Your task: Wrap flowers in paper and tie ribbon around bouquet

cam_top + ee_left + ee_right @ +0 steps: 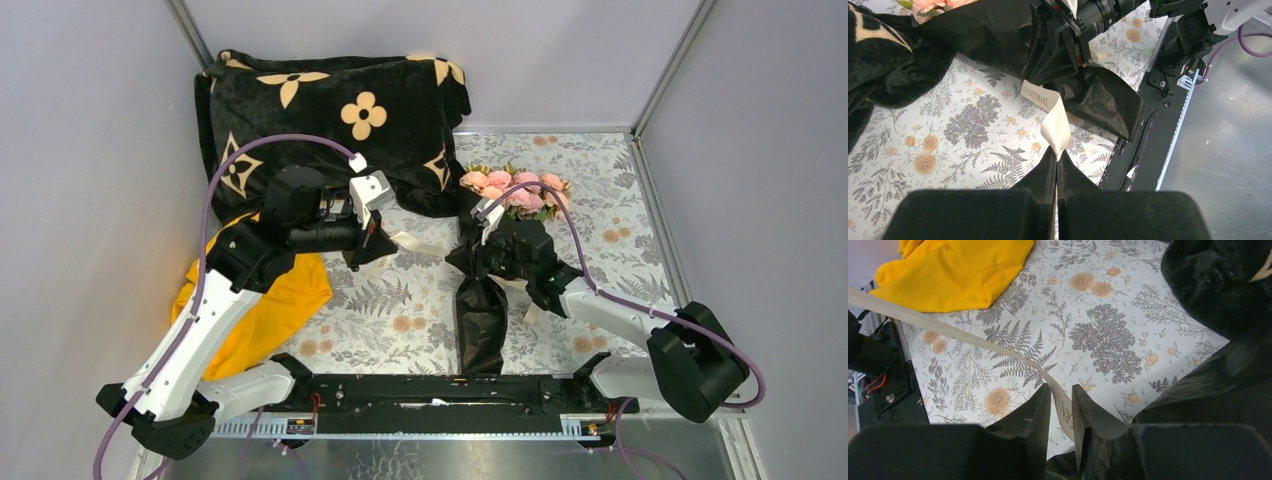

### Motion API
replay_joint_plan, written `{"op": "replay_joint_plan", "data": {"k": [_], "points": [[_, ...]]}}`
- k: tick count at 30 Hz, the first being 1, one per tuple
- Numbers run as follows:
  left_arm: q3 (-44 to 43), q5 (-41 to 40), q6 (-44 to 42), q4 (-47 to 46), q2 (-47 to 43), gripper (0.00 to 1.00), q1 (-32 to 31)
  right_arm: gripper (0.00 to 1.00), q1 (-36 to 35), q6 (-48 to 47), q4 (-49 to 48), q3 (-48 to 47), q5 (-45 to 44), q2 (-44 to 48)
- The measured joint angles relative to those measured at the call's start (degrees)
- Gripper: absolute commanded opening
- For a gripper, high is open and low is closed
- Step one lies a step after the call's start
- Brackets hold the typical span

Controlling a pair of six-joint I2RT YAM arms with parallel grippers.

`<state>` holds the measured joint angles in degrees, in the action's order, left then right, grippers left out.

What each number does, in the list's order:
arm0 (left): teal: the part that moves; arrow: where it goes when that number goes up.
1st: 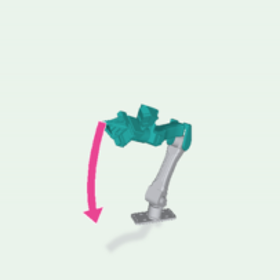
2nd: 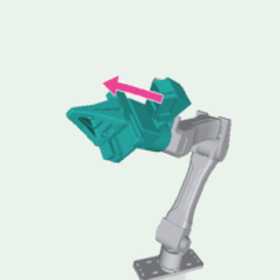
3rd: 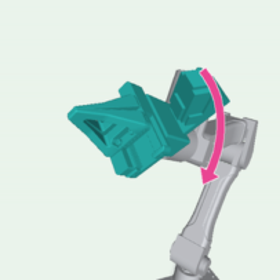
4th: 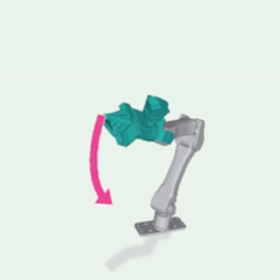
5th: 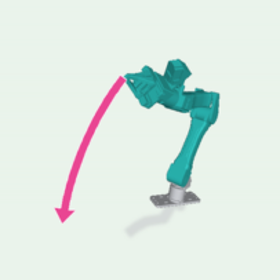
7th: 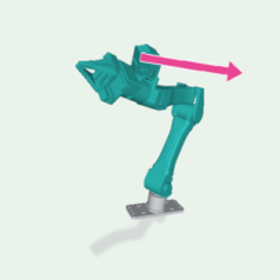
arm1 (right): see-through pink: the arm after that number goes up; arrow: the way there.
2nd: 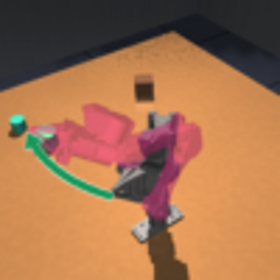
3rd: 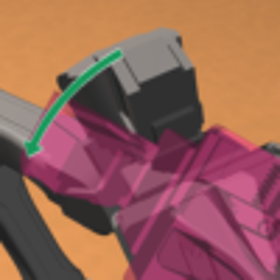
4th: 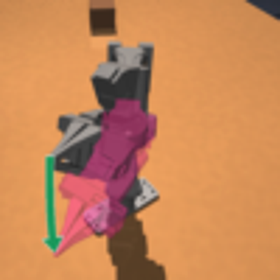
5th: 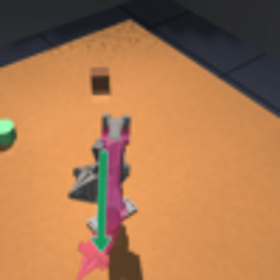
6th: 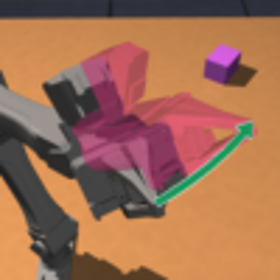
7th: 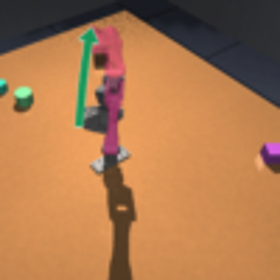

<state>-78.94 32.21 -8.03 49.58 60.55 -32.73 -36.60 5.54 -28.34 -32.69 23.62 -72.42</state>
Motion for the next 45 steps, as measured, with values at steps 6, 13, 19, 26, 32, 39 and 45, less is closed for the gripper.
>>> {"op": "replay_joint_plan", "data": {"k": [6,13,19,26,32,39,45], "points": [[0.0,0.0,0.0,0.0,-0.3,0.00,0.0,0.44,0.0,2.2,-2.1,0.0,0.2,-2.0],[-0.1,0.0,0.0,-0.1,-0.3,0.00,0.0,0.17,-1.2,4.2,-3.8,0.0,1.3,-5.3],[0.1,-0.5,0.0,-0.3,-0.4,0.00,0.0,0.00,-2.3,6.4,-3.7,0.0,-3.1,-5.2],[25.3,-11.7,-7.0,-7.4,-7.2,0.83,0.0,0.00,-2.3,11.8,8.1,-2.8,-12.6,1.1],[36.4,-9.6,-11.1,-15.4,-5.4,0.95,-2.4,0.00,-2.3,16.7,16.2,-4.7,-14.9,1.7],[37.4,-6.0,-9.3,-41.6,7.1,0.99,-6.8,0.00,-2.3,21.0,18.9,-4.8,-15.4,1.7],[43.5,-3.6,-3.4,-66.6,22.3,0.99,-6.9,0.00,-2.3,25.0,18.8,-4.9,-15.7,1.9]]}}
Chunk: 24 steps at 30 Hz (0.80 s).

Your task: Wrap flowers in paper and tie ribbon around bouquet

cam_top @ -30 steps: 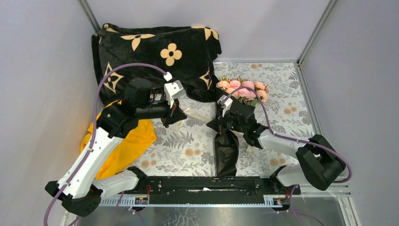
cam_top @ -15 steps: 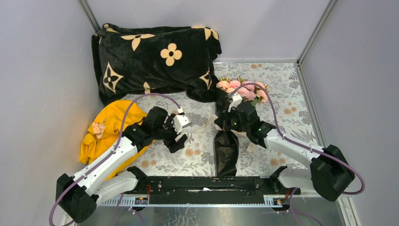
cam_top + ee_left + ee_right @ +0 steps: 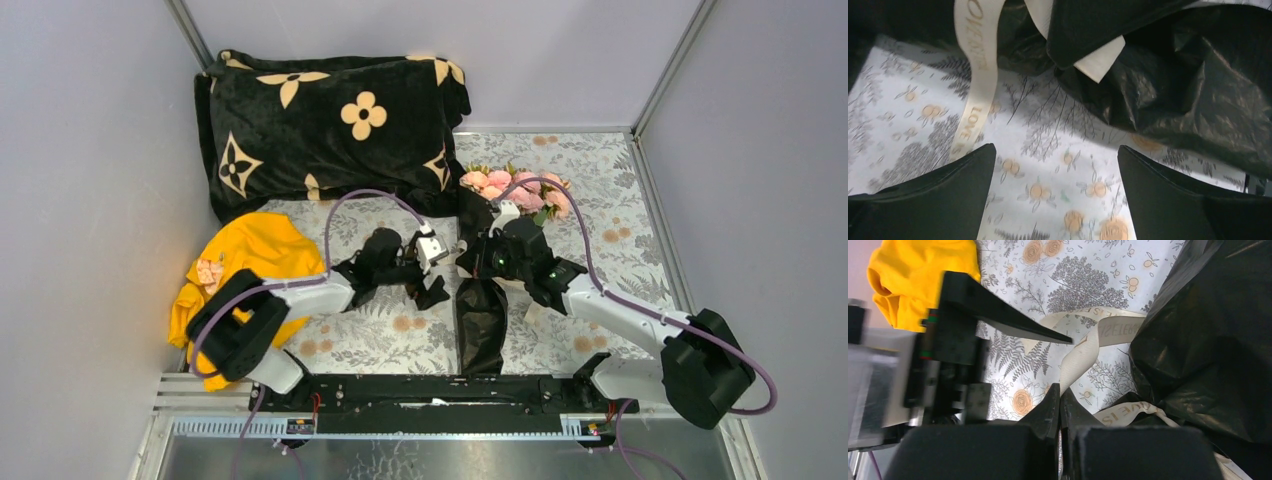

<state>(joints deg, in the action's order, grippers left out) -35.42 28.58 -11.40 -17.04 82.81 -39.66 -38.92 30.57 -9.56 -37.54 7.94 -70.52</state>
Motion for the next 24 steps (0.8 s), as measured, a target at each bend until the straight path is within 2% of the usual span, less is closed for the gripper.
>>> {"op": "replay_joint_plan", "data": {"k": [5,11,17,22,24], "points": [[1.2,3.9,4.1,-18.8,9.5,0.99,0.0,0.00,0.0,1.0,-0.2,0.0,0.0,0.5],[-1.8,7.0,9.0,-32.7,16.9,0.96,0.7,0.00,0.0,0.7,0.0,0.0,0.1,0.5],[-5.0,10.4,13.4,-40.5,22.6,0.69,1.6,0.00,0.1,-1.1,-0.2,0.0,-0.3,0.5],[-5.8,13.4,15.5,-43.9,25.5,0.38,1.9,0.00,0.5,-2.6,-0.3,-0.1,-1.1,0.9],[-5.9,14.4,16.0,-45.1,26.0,0.36,1.9,0.00,0.8,-3.2,-0.4,-0.1,-1.4,1.4]]}}
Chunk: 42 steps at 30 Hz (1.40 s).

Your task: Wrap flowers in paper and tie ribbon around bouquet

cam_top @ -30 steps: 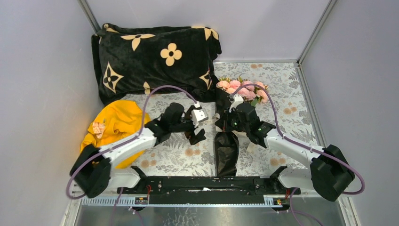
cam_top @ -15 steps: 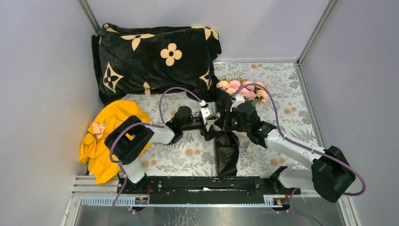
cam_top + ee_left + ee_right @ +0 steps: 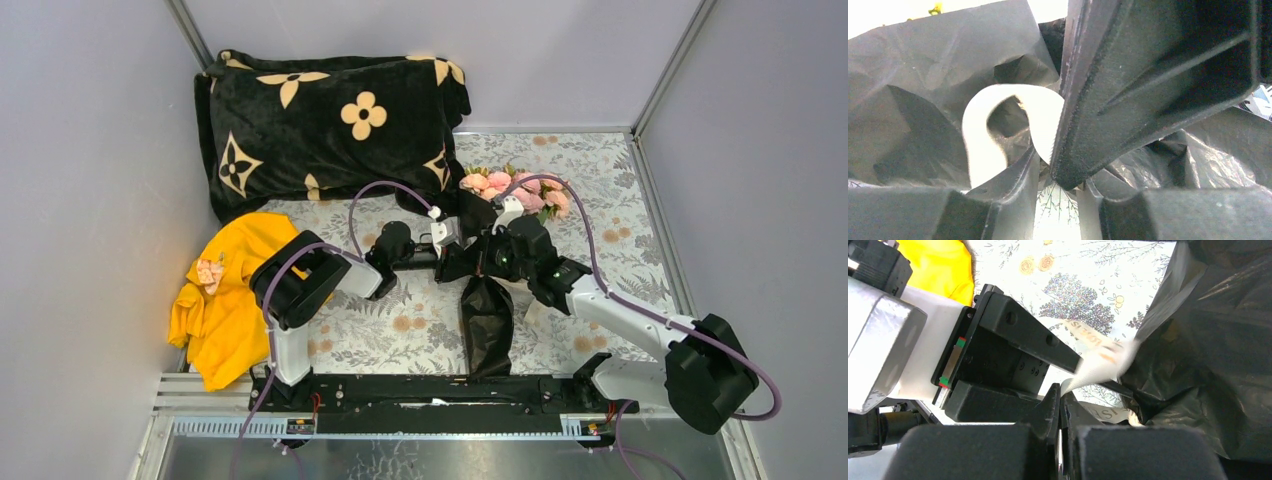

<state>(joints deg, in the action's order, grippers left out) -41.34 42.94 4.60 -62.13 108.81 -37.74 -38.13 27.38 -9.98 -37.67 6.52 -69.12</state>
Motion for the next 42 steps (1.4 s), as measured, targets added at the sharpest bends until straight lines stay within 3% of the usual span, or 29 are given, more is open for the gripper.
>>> {"op": "replay_joint_plan", "data": {"k": [4,10,18,30,36,42], "points": [[0.0,0.1,0.9,-1.1,0.2,0.55,0.0,0.00,0.0,-0.6,0.9,-0.1,0.1,0.9],[2.9,-3.5,0.5,-0.9,-1.7,0.58,0.4,0.00,0.0,-0.8,4.1,-0.1,0.1,2.4],[8.3,-4.5,-8.1,2.2,-10.3,0.98,0.6,0.00,0.0,-1.4,8.1,-0.1,0.7,4.7],[-0.6,-1.0,-12.1,2.5,-2.3,0.97,0.7,0.00,0.0,-3.1,8.0,-0.1,2.0,5.3],[0.6,5.2,-8.9,2.1,-1.7,0.84,0.1,0.00,0.0,-3.1,8.0,0.0,1.0,6.1],[2.4,0.5,3.5,0.2,-1.7,0.68,-1.7,0.00,0.0,-3.1,7.6,0.2,-0.1,7.0]]}}
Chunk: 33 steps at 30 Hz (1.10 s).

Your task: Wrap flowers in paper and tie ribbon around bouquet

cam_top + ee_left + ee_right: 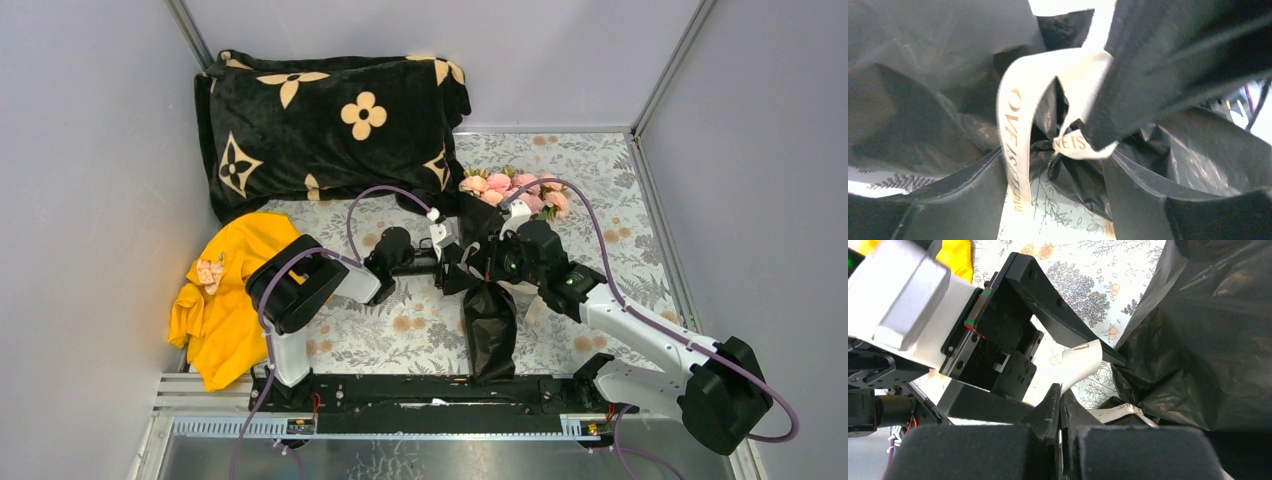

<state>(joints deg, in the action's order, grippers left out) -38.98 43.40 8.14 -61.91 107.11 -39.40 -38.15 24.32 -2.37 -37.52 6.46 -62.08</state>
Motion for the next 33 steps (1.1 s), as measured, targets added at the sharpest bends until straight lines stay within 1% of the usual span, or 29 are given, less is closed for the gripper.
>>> {"op": "replay_joint_plan", "data": {"k": [3,7,11,14,15,16,17,18,19,20,22,23,24,26,28,33], "points": [[0.4,-5.6,6.9,-1.6,0.0,0.66,-1.0,0.00,0.0,0.2,-1.0,0.7,0.0,0.0],[0.9,-10.9,12.2,-2.8,0.0,0.63,-2.3,0.00,0.0,0.4,-1.5,1.3,-0.4,0.0],[1.2,-13.5,15.0,-3.8,0.2,0.51,-3.7,0.00,0.0,0.6,-1.9,1.5,-1.3,0.0],[1.3,-14.6,15.7,-4.7,0.6,0.48,-4.3,0.00,0.0,0.9,-2.3,1.9,-1.6,0.0],[1.4,-14.8,15.8,-5.0,0.7,0.48,-4.5,0.00,0.0,1.0,-2.3,1.9,-1.6,0.0],[1.5,-14.8,16.0,-5.4,0.7,0.51,-4.7,0.00,0.0,1.0,-2.3,1.9,-1.9,0.0],[1.6,-14.7,16.1,-5.7,0.7,0.56,-5.0,0.00,0.0,1.1,-2.3,2.0,-2.3,0.0],[1.7,-14.7,16.3,-6.2,0.7,0.65,-5.3,0.00,0.0,1.2,-2.3,2.1,-2.6,0.0],[2.0,-14.4,16.5,-6.8,0.7,0.71,-5.6,0.00,0.0,1.5,-2.3,2.1,-2.9,0.0],[2.2,-14.2,16.6,-7.2,0.7,0.75,-5.7,0.00,0.0,1.7,-2.3,2.3,-3.3,0.0],[2.9,-13.9,17.1,-8.2,0.7,0.76,-6.1,0.00,0.0,2.3,-2.8,2.8,-4.4,0.3],[3.2,-14.0,17.3,-8.6,0.7,0.75,-6.3,0.00,0.0,2.8,-3.1,3.3,-5.2,0.8],[3.7,-14.3,17.5,-9.0,0.7,0.72,-6.6,0.00,0.0,3.5,-3.3,3.9,-5.9,1.4],[4.7,-15.9,17.7,-9.4,0.6,0.62,-7.0,0.00,0.0,5.1,-3.6,5.2,-7.3,3.1],[5.3,-18.3,18.3,-9.5,0.6,0.55,-7.5,0.00,0.0,6.6,-4.4,6.4,-8.7,4.5],[5.6,-24.5,18.9,-11.6,0.6,0.54,-9.7,0.00,0.0,8.6,-4.8,7.6,-10.0,5.4]]}}
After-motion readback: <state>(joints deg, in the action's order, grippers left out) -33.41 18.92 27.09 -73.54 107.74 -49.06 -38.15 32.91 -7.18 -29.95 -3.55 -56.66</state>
